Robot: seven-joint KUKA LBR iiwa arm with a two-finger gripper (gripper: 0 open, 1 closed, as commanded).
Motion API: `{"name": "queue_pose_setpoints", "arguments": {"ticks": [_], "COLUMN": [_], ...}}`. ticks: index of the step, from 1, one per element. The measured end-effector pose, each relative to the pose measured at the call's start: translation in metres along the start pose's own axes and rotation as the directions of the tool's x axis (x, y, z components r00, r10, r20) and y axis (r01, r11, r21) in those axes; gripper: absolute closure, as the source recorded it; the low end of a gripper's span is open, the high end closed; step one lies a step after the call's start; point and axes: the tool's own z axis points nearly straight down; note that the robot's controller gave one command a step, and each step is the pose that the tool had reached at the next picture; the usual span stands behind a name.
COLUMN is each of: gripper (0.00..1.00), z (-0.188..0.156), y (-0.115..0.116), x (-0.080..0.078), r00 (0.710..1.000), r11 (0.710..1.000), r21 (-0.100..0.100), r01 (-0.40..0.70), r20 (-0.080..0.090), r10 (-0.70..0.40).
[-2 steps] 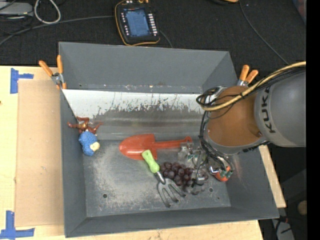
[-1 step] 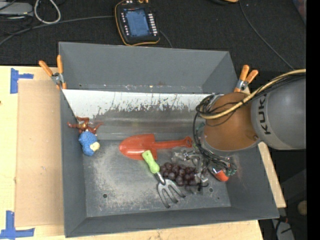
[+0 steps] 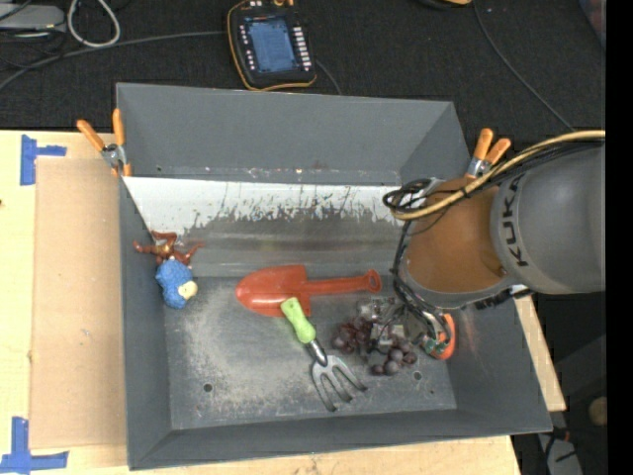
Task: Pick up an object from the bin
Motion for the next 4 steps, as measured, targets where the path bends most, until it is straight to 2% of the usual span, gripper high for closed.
{"name": "queue_pose_setpoints", "arguments": {"ticks": [2,3,4], "gripper": [1.00,1.00,1.00], "z": [-0.006,-0.024,-0.061], "y": [0.000,0.000,0.000], "x": [0.000,0.004,0.002], "r00": [1.000,1.000,1.000], "r11": [1.000,1.000,1.000], "r21": [0.000,0.000,0.001], "r01": [0.000,0.000,0.001], "r20": [0.001,-0.013,-0.004], "r10": [0.000,0.000,-0.001]}}
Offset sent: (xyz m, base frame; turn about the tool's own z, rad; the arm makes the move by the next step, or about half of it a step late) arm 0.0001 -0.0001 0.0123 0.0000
